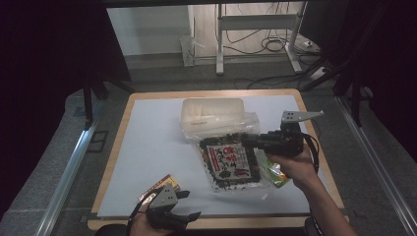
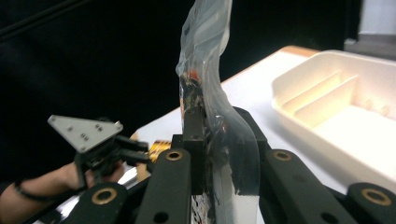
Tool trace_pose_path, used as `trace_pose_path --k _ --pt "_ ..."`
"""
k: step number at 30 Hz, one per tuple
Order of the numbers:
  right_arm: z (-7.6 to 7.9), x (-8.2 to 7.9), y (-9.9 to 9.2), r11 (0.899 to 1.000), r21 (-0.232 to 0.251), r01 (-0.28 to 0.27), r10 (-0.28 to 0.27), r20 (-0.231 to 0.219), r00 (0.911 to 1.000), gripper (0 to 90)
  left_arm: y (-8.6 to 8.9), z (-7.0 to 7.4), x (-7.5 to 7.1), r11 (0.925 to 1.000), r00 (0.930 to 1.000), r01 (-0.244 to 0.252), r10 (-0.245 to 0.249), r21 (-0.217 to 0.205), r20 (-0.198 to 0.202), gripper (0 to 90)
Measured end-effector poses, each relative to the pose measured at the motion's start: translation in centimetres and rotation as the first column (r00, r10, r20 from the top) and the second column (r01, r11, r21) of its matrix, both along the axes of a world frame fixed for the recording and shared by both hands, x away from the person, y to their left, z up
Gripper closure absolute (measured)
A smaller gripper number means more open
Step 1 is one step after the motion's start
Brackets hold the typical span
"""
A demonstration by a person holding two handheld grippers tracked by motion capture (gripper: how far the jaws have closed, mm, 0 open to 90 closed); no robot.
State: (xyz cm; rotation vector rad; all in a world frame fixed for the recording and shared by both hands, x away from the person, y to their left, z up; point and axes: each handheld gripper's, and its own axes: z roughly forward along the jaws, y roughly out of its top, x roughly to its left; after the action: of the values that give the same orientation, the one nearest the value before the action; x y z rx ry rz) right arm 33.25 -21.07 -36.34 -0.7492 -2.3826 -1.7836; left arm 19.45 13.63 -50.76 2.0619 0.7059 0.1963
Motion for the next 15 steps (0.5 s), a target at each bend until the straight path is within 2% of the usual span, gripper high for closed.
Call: trace_pose_path --k 1,2,3,4,5,6,9,10,12,14,15 --pt "0.0 0.0 0.0 1.0 0.0 0.0 0.0 0.0 1.0 78.4 0.0 0.0 0.0 1.0 1.0 0.0 0.0 0.0 0.0 22.6" --pt "0.2 0.5 0.1 1.0 0.004 0.026 -0.026 0.018 0.9995 78.4 0.3 0.0 0.1 0.9997 0.9996 -0.026 0.026 0.0 0.009 20.9" --pt "0.3 0.7 0.1 0.999 0.009 0.034 -0.034 0.025 0.9991 78.3 0.3 0.0 0.1 0.9997 0.9996 -0.026 0.026 0.0 0.009 19.8" --pt "0.4 1.0 0.2 0.999 0.015 0.047 -0.047 0.039 0.9981 78.3 0.7 0.0 0.3 0.9985 0.9984 -0.055 0.055 -0.002 0.014 18.6" --pt "0.4 1.0 0.2 0.999 0.015 0.047 -0.047 0.039 0.9981 78.3 0.7 0.0 0.3 0.9985 0.9984 -0.055 0.055 -0.002 0.014 16.7" --pt "0.6 1.4 0.2 0.997 0.029 0.073 -0.074 0.052 0.9959 78.3 1.2 0.1 0.4 0.9961 0.9958 -0.088 0.088 -0.006 0.026 14.7" --pt "0.8 2.2 0.2 0.991 0.064 0.118 -0.122 0.061 0.9907 78.3 1.6 0.2 0.5 0.9937 0.9931 -0.112 0.112 -0.002 0.034 10.2" --pt "0.9 2.5 0.1 0.989 0.076 0.13 -0.135 0.061 0.989 78.3 2.0 0.3 0.5 0.9884 0.9874 -0.152 0.152 0.005 0.045 8.8" --pt "0.9 2.9 0.1 0.986 0.085 0.141 -0.146 0.056 0.9877 78.3 2.2 0.3 0.6 0.9862 0.9851 -0.165 0.164 0.014 0.05 7.4" --pt "1.0 3.9 0.2 0.98 0.096 0.174 -0.179 0.043 0.9829 78.3 2.9 0.5 0.5 0.9802 0.9787 -0.195 0.192 0.034 0.071 7.0" --pt "1.0 4.2 0.3 0.977 0.099 0.19 -0.195 0.046 0.9798 78.2 2.9 0.5 0.5 0.9802 0.9787 -0.195 0.192 0.034 0.071 7.0"
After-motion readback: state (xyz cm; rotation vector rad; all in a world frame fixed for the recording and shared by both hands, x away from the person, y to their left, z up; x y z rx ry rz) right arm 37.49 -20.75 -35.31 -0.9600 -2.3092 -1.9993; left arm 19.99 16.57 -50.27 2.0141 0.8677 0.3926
